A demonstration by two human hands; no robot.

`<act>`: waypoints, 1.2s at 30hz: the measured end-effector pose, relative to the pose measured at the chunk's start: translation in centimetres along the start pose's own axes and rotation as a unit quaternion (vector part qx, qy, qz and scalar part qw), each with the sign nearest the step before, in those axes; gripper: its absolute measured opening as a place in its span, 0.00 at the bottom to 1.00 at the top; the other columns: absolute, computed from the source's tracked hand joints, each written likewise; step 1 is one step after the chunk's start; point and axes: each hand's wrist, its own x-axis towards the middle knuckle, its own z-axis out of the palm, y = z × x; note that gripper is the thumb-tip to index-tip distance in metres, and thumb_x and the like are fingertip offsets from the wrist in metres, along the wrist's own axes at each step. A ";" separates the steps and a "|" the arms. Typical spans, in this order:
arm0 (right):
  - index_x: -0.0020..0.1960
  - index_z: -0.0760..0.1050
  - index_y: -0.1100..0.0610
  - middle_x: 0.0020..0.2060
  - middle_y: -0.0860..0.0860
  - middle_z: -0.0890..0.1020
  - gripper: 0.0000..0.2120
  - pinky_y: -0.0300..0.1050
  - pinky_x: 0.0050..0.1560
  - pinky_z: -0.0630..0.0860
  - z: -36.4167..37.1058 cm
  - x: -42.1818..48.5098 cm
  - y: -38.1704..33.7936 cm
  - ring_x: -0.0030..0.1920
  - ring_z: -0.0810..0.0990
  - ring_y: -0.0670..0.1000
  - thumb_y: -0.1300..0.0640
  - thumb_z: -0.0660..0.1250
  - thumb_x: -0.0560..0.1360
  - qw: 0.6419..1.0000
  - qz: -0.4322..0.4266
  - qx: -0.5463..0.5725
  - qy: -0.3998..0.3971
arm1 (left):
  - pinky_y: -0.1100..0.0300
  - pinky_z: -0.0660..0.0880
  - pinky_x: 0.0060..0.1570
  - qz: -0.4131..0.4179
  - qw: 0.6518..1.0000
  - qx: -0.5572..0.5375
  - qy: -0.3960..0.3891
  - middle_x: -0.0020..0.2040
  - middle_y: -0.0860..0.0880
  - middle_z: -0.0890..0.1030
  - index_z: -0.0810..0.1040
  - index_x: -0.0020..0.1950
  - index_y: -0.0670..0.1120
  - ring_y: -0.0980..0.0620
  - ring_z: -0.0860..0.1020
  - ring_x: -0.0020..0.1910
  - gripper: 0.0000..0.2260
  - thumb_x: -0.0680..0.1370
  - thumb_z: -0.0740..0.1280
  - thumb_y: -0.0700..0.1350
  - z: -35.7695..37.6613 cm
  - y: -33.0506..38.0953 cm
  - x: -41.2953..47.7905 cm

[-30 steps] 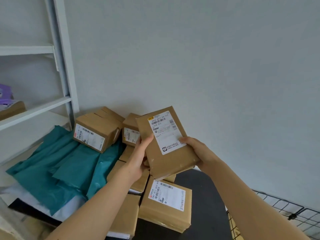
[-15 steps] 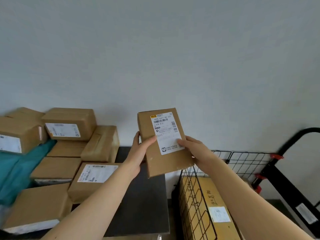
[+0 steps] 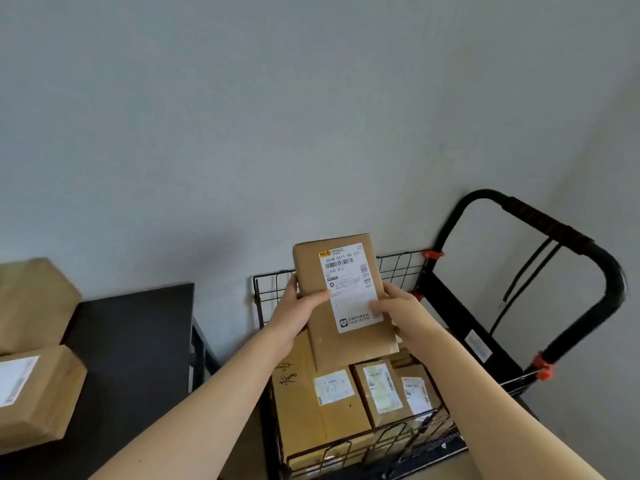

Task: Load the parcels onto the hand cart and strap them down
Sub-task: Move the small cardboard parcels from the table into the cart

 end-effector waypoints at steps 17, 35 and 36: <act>0.65 0.72 0.54 0.53 0.54 0.82 0.18 0.51 0.54 0.76 -11.1 13.6 8.0 0.54 0.79 0.56 0.64 0.62 0.76 0.975 0.175 -0.016 0.134 | 0.57 0.67 0.54 -0.157 0.982 0.051 -0.090 0.60 0.55 0.75 0.58 0.75 0.55 0.55 0.73 0.53 0.26 0.79 0.64 0.45 11.2 -7.5 14.4; 0.63 0.72 0.61 0.54 0.58 0.81 0.16 0.50 0.48 0.79 -24.5 27.1 25.5 0.51 0.81 0.57 0.63 0.65 0.75 0.907 0.417 -0.041 0.032 | 0.61 0.71 0.47 -0.372 0.927 0.035 -0.013 0.60 0.49 0.77 0.63 0.73 0.48 0.53 0.75 0.52 0.23 0.79 0.63 0.41 25.7 -22.6 23.5; 0.63 0.71 0.62 0.54 0.58 0.81 0.17 0.50 0.49 0.79 -24.7 27.5 26.5 0.52 0.81 0.57 0.63 0.65 0.75 0.904 0.422 -0.055 0.024 | 0.60 0.70 0.48 -0.388 0.921 0.035 -0.010 0.60 0.49 0.77 0.63 0.72 0.48 0.53 0.74 0.52 0.22 0.79 0.63 0.41 26.1 -23.5 23.8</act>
